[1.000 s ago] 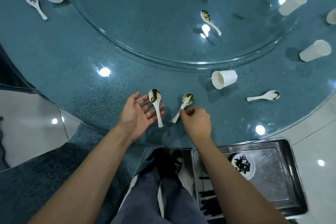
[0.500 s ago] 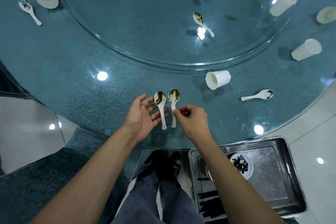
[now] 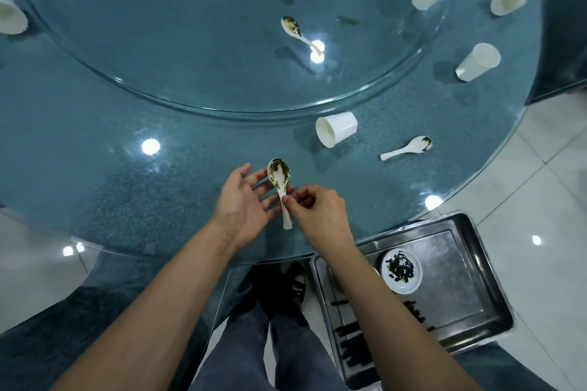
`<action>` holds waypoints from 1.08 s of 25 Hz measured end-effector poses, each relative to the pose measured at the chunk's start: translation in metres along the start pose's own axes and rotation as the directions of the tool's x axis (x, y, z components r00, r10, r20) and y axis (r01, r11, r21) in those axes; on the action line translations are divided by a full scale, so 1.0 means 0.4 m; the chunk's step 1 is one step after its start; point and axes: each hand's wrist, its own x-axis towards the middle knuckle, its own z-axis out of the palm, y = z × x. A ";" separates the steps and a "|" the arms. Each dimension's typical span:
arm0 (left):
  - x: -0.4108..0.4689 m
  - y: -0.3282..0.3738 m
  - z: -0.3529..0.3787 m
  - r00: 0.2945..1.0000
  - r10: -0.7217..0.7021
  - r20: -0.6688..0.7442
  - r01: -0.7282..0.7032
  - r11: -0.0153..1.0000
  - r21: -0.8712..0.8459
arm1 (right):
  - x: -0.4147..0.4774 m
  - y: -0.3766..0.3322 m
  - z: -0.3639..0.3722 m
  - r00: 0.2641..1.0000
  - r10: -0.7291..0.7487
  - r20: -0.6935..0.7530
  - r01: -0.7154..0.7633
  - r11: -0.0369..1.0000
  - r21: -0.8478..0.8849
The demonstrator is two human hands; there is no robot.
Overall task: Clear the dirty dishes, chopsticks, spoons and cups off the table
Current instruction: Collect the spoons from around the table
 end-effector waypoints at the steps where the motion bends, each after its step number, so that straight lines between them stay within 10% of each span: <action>1: 0.004 -0.006 0.010 1.000 -0.013 0.005 0.013 1.000 0.002 | 0.002 0.007 -0.013 0.999 0.011 -0.033 -0.011 1.000 0.011; 13: 0.049 -0.060 0.120 0.995 -0.102 0.020 0.100 0.992 0.077 | 0.225 0.157 -0.224 0.842 0.267 -0.468 -0.282 0.959 0.040; 27: 0.066 -0.077 0.169 0.993 -0.111 0.044 0.107 0.990 0.088 | 0.297 0.214 -0.282 0.794 0.390 -0.466 -0.406 0.911 0.070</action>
